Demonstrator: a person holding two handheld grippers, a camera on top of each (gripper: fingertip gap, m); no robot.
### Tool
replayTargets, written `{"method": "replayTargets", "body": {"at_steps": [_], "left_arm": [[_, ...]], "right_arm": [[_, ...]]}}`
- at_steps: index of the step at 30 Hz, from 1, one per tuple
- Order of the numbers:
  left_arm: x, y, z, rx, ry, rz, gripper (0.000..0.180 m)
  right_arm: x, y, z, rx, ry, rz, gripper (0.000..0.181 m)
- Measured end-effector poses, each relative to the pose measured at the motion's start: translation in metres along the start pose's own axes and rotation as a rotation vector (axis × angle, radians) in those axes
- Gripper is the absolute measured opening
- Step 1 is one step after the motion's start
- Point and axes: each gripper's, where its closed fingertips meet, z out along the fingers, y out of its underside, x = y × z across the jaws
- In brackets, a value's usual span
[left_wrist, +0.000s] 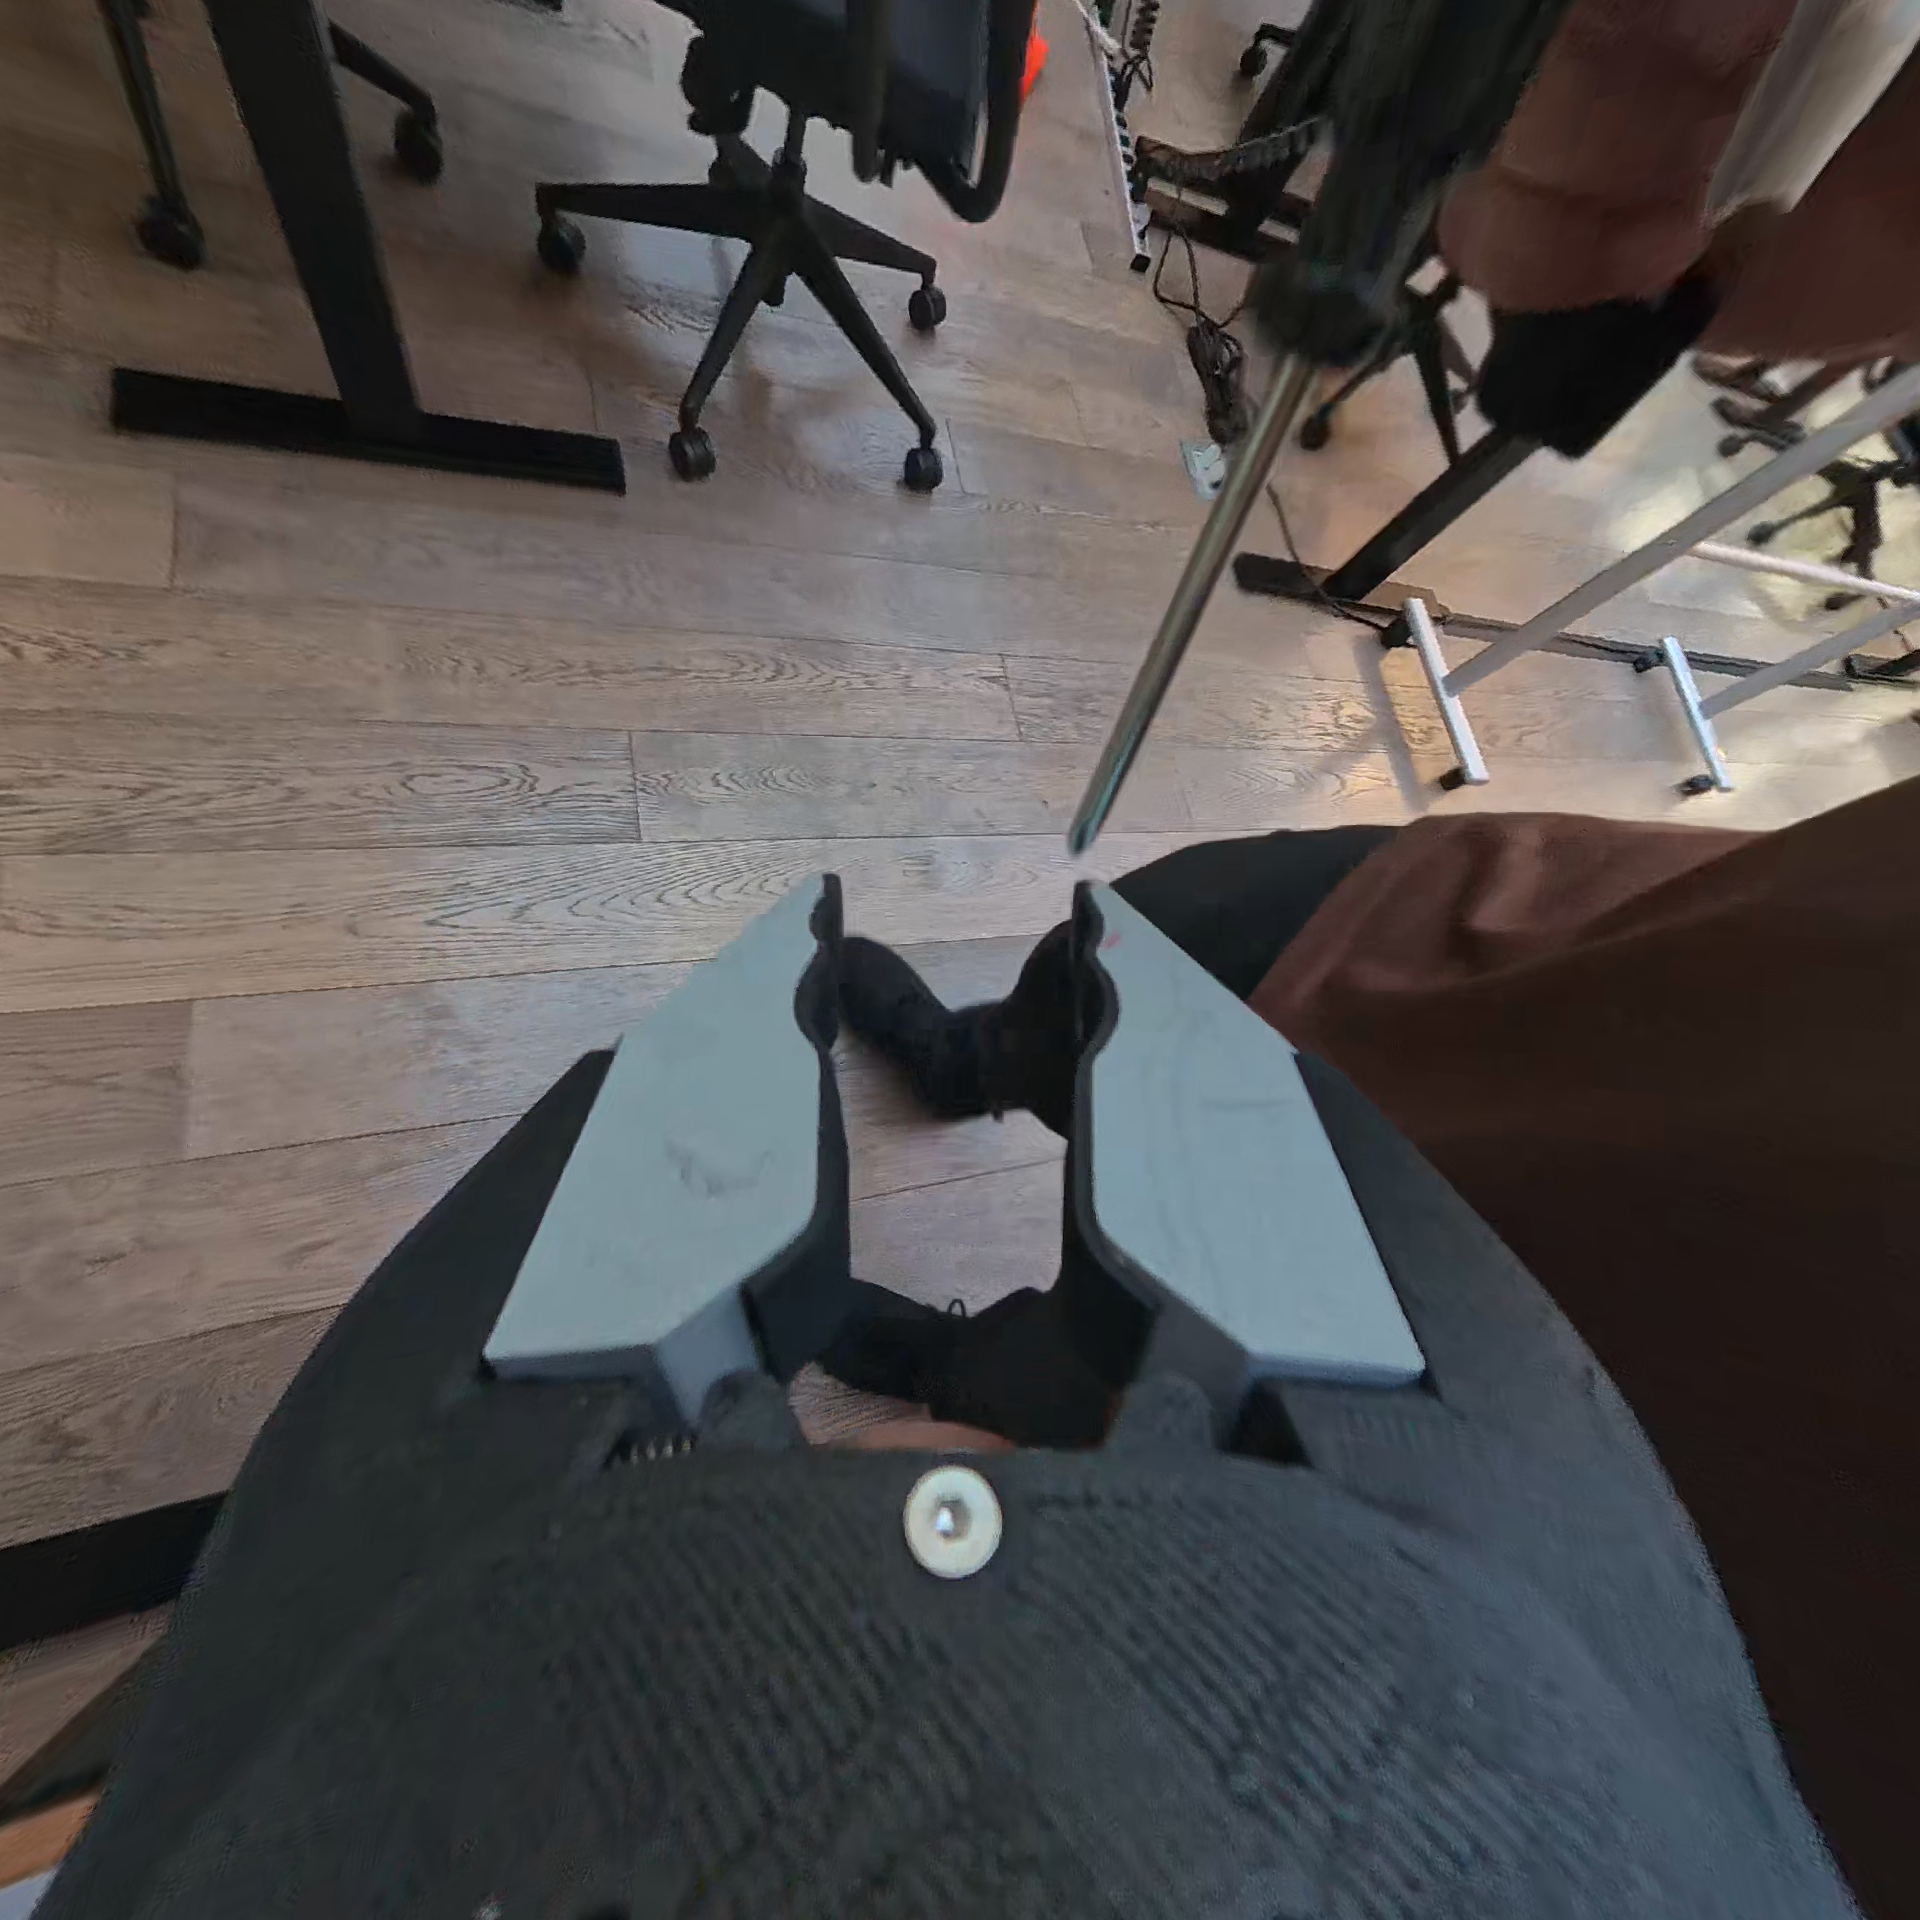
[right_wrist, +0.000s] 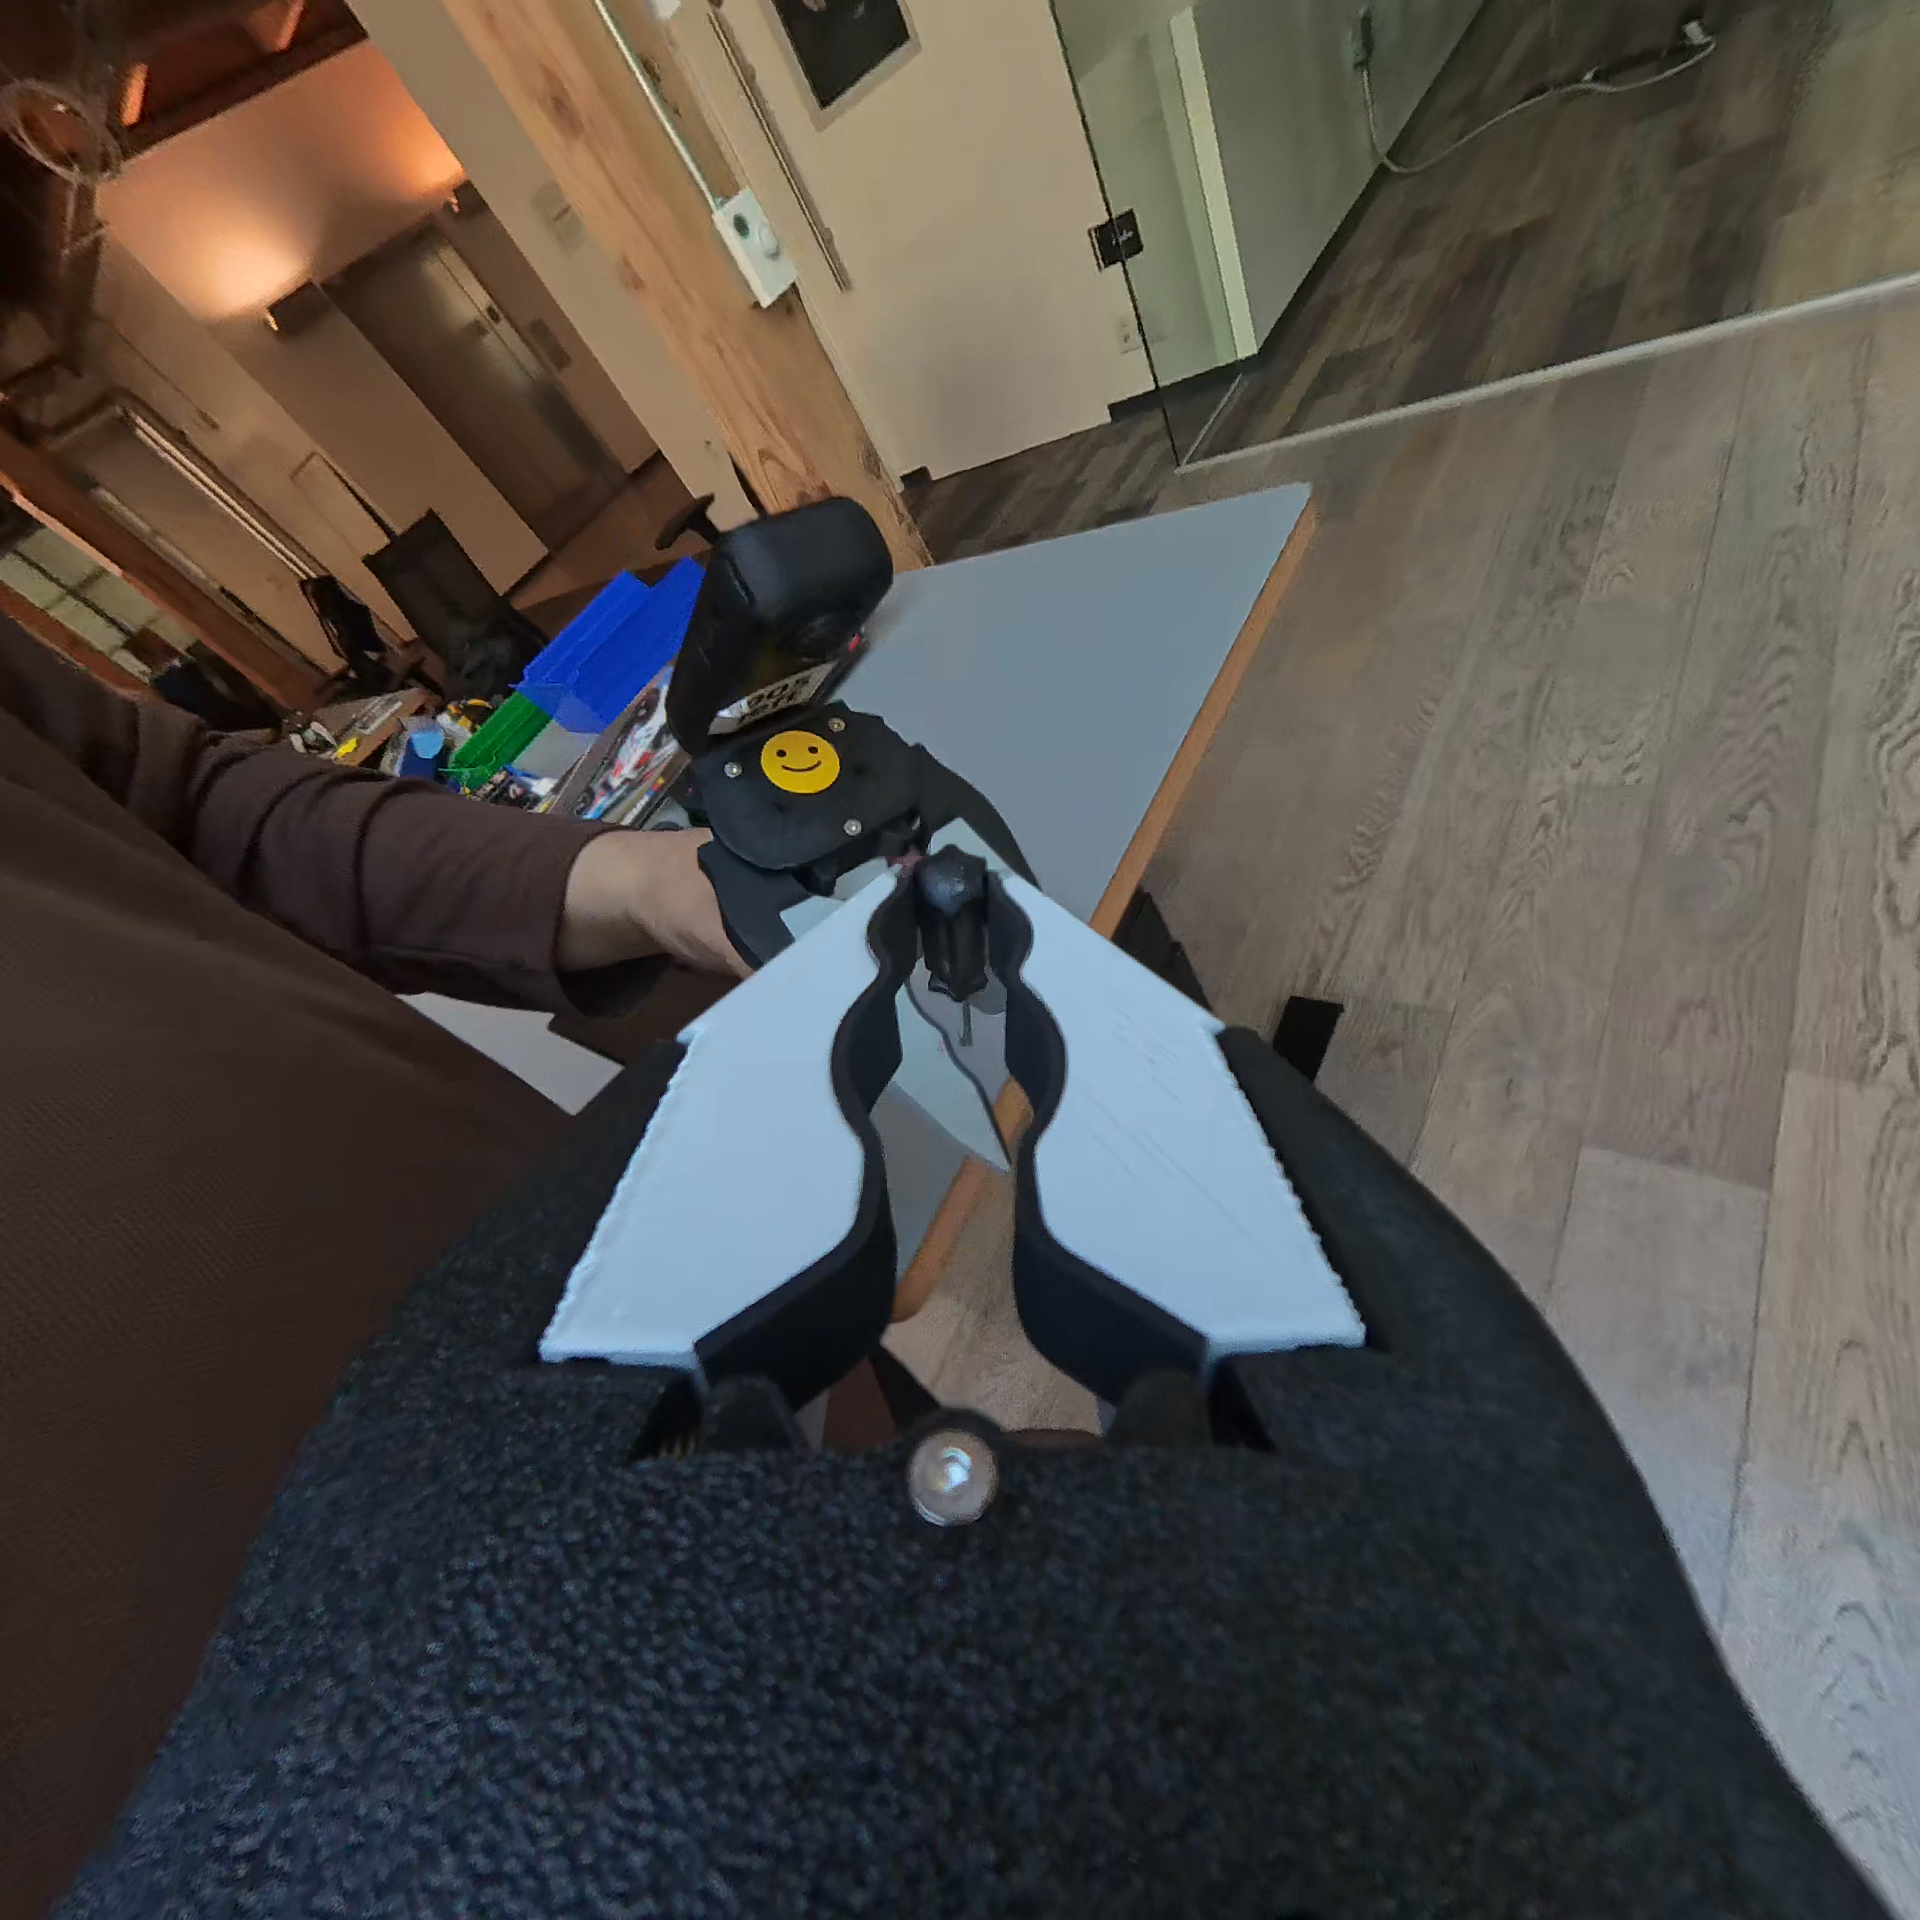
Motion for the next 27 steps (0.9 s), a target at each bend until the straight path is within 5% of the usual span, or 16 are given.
{"method": "replayTargets", "body": {"at_steps": [9,13,27], "left_arm": [[-0.108,-0.034,0.067,-0.025,-0.205,-0.367,0.042],[-0.141,-0.074,0.066,-0.047,-0.337,-0.356,0.042],[-0.364,-0.104,0.009,0.246,-0.403,-0.555,0.042]], "right_arm": [[0.171,-0.057,0.031,-0.126,-0.293,-0.044,0.011],[0.204,-0.09,0.05,-0.193,-0.456,-0.063,0.011],[0.277,-0.181,0.247,-0.346,-0.684,-0.233,0.01]]}}
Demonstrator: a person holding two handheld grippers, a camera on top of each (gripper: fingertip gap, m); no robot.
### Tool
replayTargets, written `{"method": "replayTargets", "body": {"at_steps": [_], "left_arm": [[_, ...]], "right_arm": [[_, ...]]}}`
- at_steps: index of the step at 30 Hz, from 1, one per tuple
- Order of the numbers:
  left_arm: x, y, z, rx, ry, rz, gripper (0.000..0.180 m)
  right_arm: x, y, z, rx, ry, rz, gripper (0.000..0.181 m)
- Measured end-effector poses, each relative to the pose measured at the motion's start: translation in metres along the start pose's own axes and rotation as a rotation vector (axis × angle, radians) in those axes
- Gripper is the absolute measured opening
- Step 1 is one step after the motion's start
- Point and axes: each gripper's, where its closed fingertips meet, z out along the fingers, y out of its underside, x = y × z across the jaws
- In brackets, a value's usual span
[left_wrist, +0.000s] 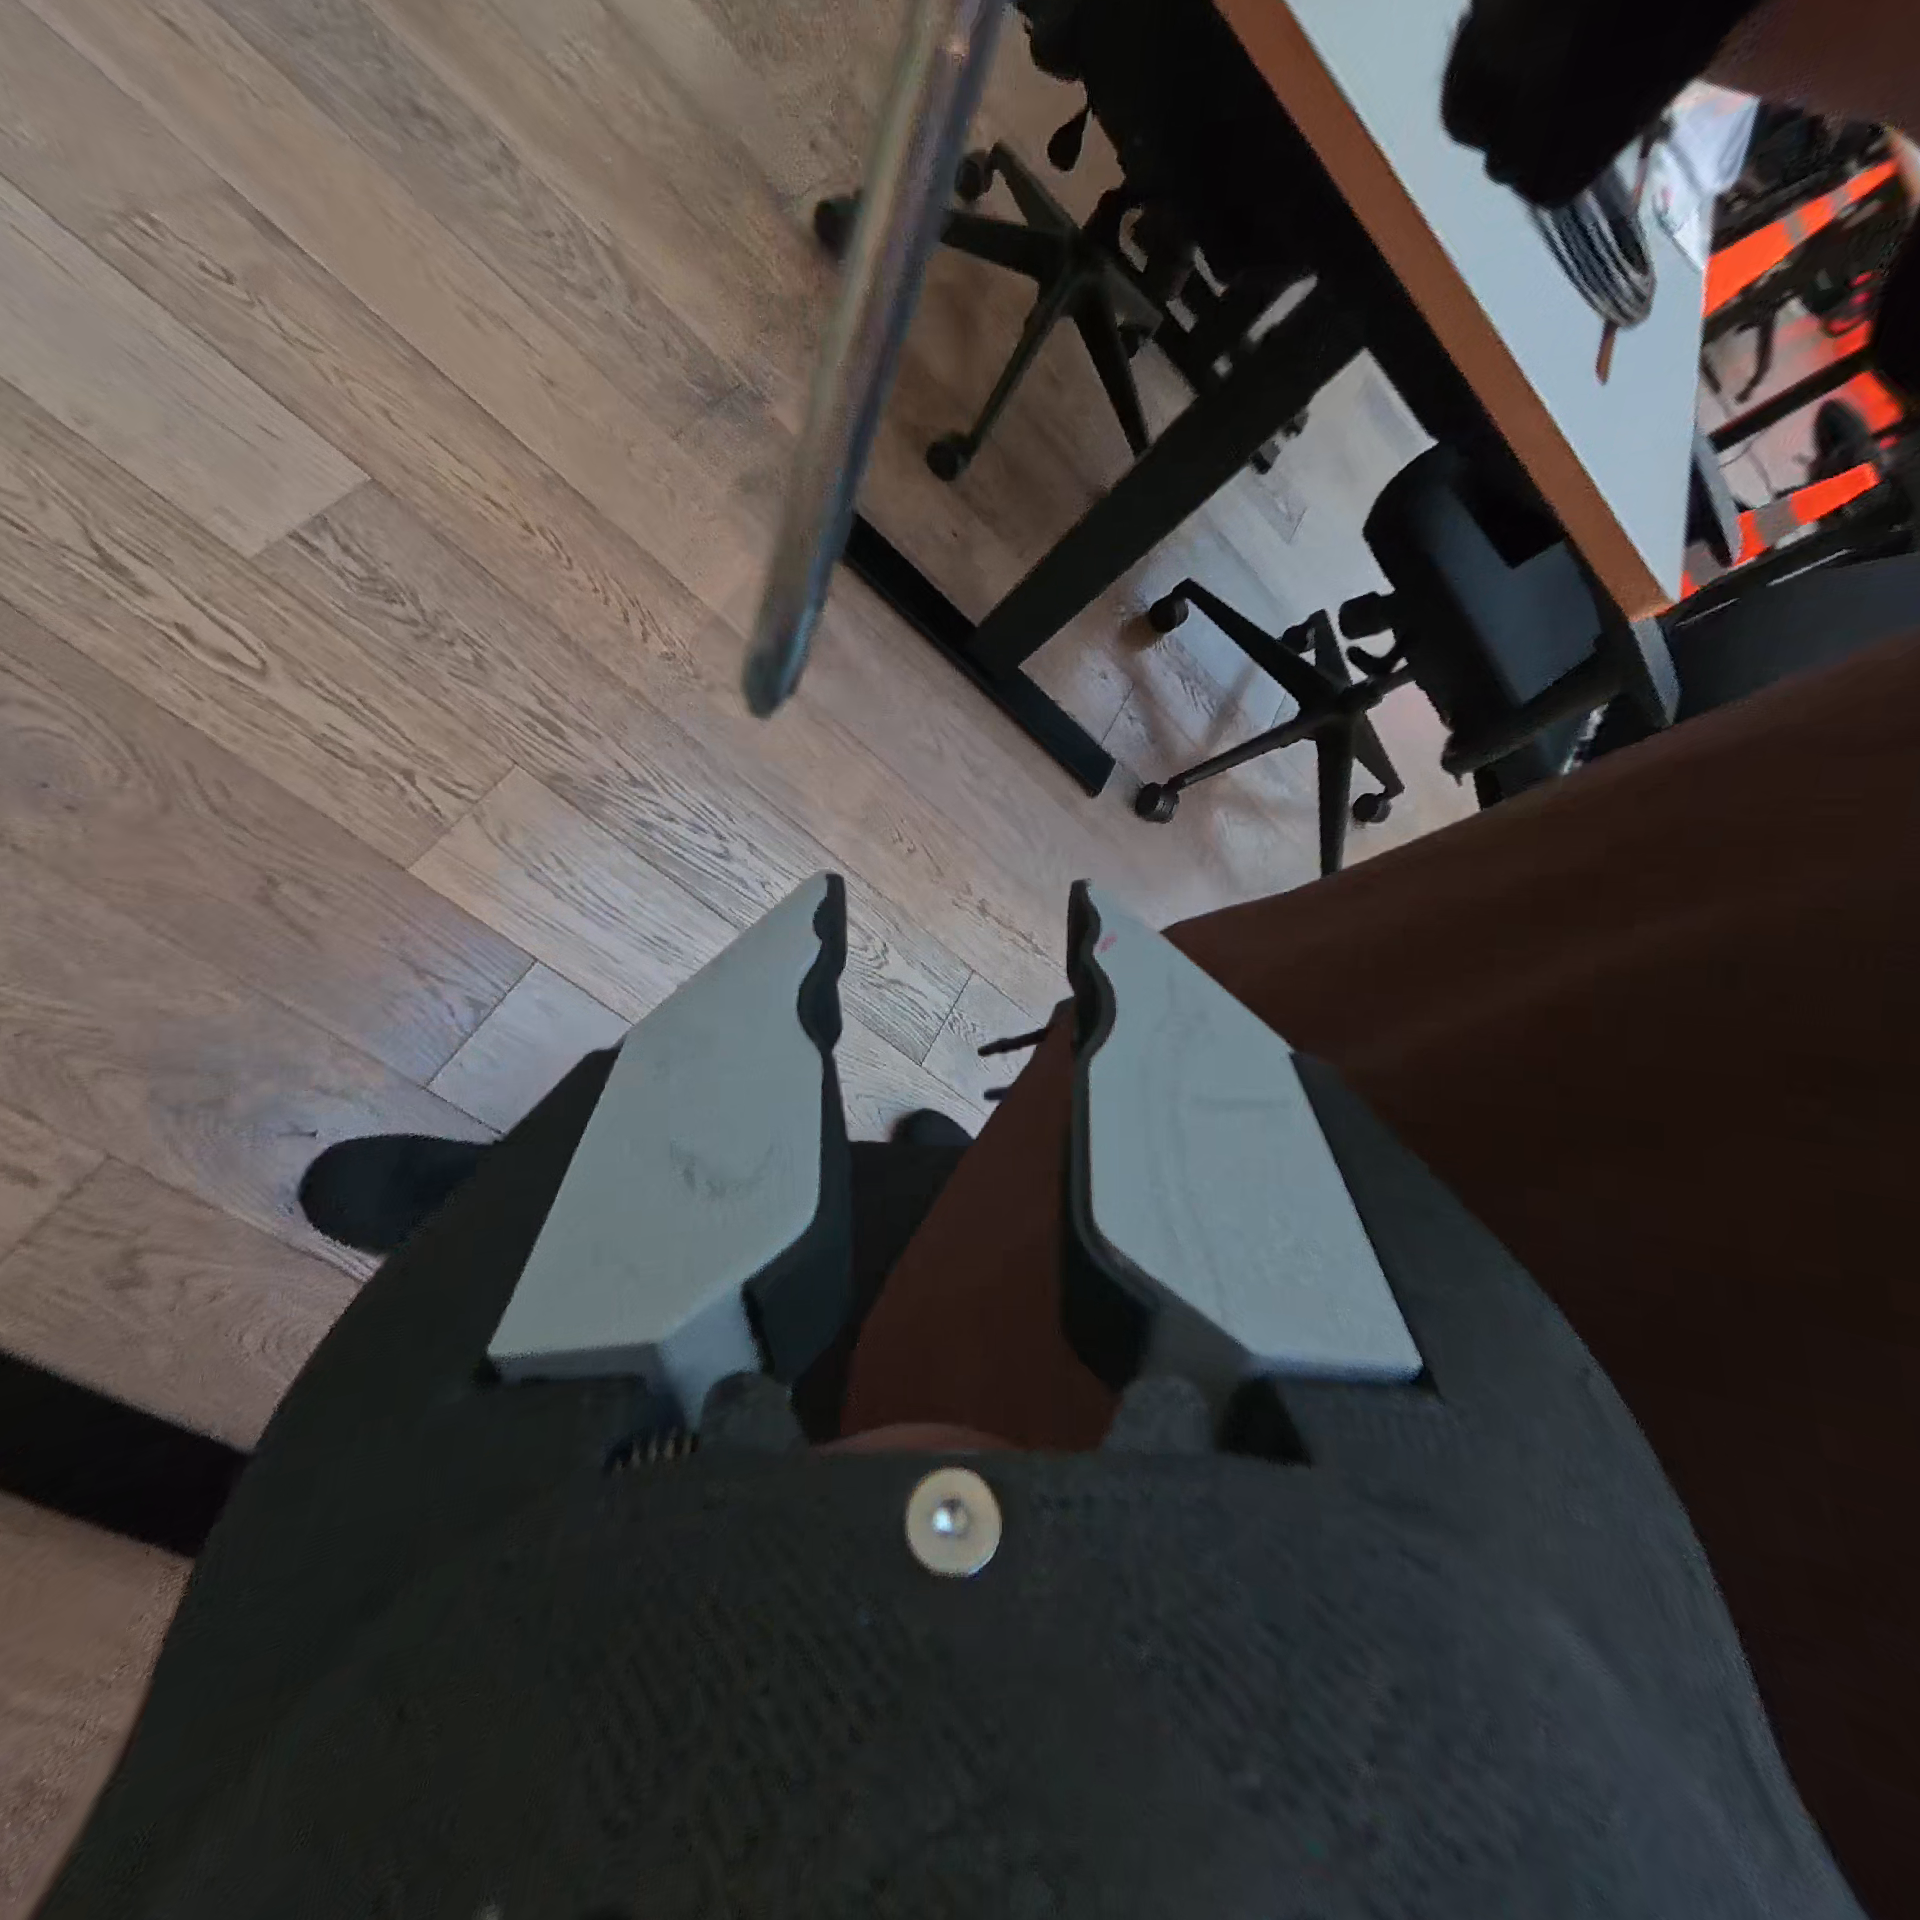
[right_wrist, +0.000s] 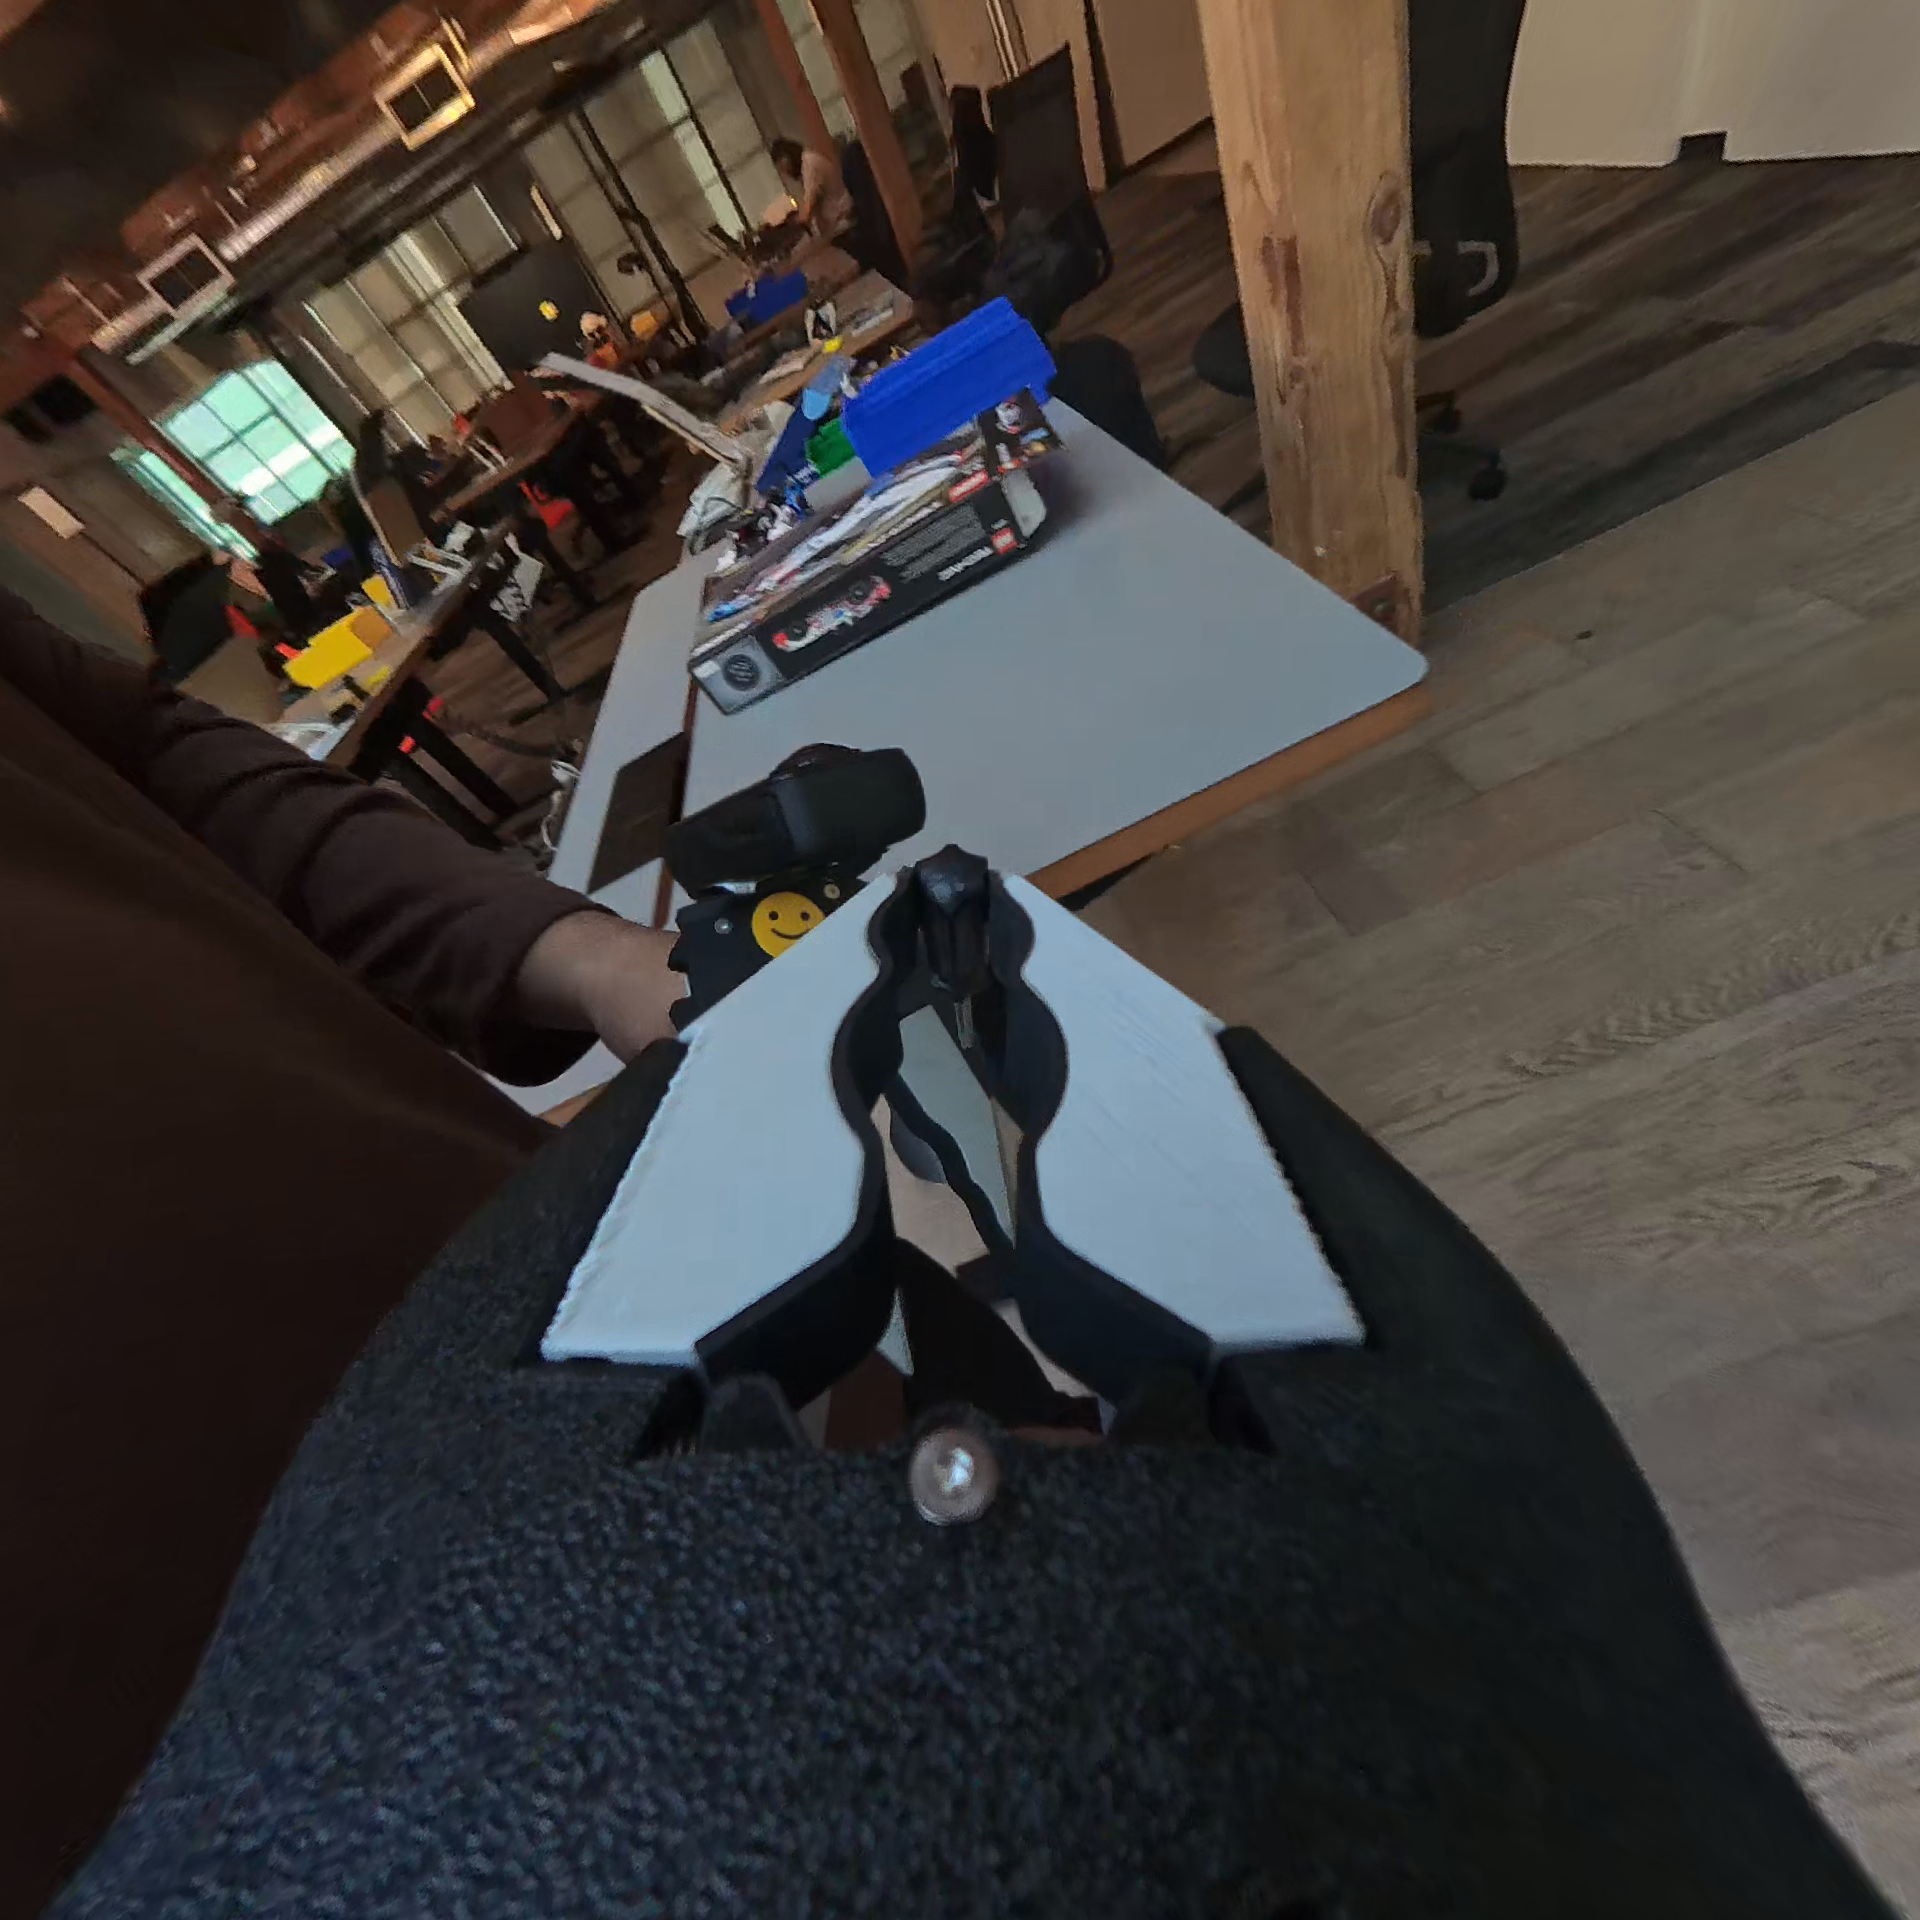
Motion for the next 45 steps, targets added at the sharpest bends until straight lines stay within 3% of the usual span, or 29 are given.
{"method": "replayTargets", "body": {"at_steps": [3,7,10,15,17,21,25,34,38,45], "left_arm": [[-0.057,-0.05,-0.004,-0.027,0.056,0.009,0.041],[-0.151,-0.128,-0.036,-0.021,-0.007,0.154,0.037],[-0.217,-0.173,-0.057,-0.006,-0.03,0.087,0.041],[-0.31,-0.215,-0.064,0.044,-0.086,-0.036,0.04],[-0.343,-0.224,-0.061,0.044,-0.11,-0.109,0.04],[-0.409,-0.251,-0.074,0.054,-0.224,-0.242,0.04],[-0.458,-0.306,-0.11,0.126,-0.321,-0.38,0.04],[-0.579,-0.355,-0.174,0.276,-0.529,-0.51,0.041],[-0.647,-0.352,-0.205,0.348,-0.531,-0.559,0.041],[-0.789,-0.363,-0.298,0.396,-0.461,-0.555,0.04]], "right_arm": [[0.057,-0.031,0.011,-0.01,0.046,0.087,0.01],[0.129,-0.092,0.03,0.017,0.075,0.067,0.01],[0.18,-0.157,0.046,0.144,0.051,0.119,0.01],[0.259,-0.212,0.079,0.158,-0.07,0.075,0.01],[0.3,-0.221,0.094,0.122,-0.102,0.039,0.01],[0.386,-0.249,0.134,0.02,-0.091,-0.258,0.01],[0.438,-0.32,0.177,0.047,-0.304,-0.078,0.01],[0.498,-0.372,0.294,-0.161,-0.524,-0.42,0.01],[0.523,-0.38,0.363,-0.23,-0.619,-0.36,0.01],[0.6,-0.431,0.487,-0.329,-0.529,-0.276,0.01]]}}
